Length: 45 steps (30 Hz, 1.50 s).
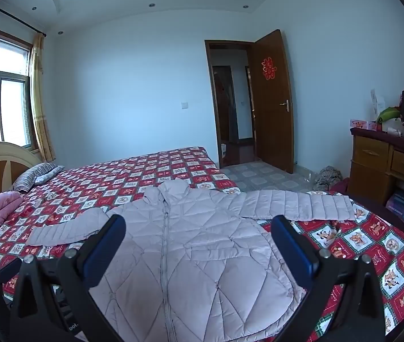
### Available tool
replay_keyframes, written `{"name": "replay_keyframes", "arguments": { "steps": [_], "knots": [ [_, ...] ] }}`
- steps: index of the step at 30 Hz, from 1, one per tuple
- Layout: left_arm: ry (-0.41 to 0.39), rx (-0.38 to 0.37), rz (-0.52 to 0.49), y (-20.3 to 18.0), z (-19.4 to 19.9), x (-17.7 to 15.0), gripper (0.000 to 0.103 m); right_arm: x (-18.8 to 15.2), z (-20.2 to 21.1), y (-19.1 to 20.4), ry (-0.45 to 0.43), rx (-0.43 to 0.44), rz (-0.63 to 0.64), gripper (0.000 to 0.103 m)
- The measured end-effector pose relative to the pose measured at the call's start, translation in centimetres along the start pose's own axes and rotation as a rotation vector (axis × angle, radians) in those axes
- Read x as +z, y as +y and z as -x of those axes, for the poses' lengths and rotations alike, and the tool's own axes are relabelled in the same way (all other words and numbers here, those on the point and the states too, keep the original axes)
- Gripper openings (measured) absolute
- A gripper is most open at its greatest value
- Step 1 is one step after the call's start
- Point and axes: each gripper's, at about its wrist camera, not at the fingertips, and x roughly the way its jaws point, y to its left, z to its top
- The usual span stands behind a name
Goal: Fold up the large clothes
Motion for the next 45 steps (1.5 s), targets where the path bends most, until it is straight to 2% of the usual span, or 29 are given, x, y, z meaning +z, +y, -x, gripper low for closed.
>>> {"name": "replay_keyframes", "arguments": {
  "steps": [3, 5, 8, 12, 16, 22, 45],
  "knots": [
    [-0.019, 0.029, -0.032, -1.2, 0.5, -0.3, 0.102, 0.1, -0.4, -0.2, 0.008, -0.002, -0.011, 0.103],
    [-0.008, 0.032, -0.014, -1.4, 0.5, -0.3, 0.102, 0.1, -0.6, -0.2, 0.015, 0.0, -0.019, 0.103],
    [-0.001, 0.014, 0.035, -0.2, 0.4, -0.5, 0.102, 0.3, -0.4, -0.9, 0.018, 0.003, -0.024, 0.103],
    [0.009, -0.029, 0.039, 0.4, 0.2, -0.5, 0.102, 0.0, -0.1, -1.1, 0.015, 0.001, -0.021, 0.103],
    [-0.014, 0.0, 0.012, 0.2, 0.5, -0.6, 0.102, -0.3, -0.5, -0.9, 0.023, -0.001, -0.016, 0.103],
    [-0.018, -0.02, 0.051, 1.0, 0.6, -0.3, 0.102, -0.2, -0.5, -0.8, 0.026, -0.002, -0.017, 0.103],
    [-0.034, -0.018, 0.042, 1.1, 1.2, -0.4, 0.102, -0.2, -0.5, -0.5, 0.026, -0.003, -0.017, 0.103]
  ]
}}
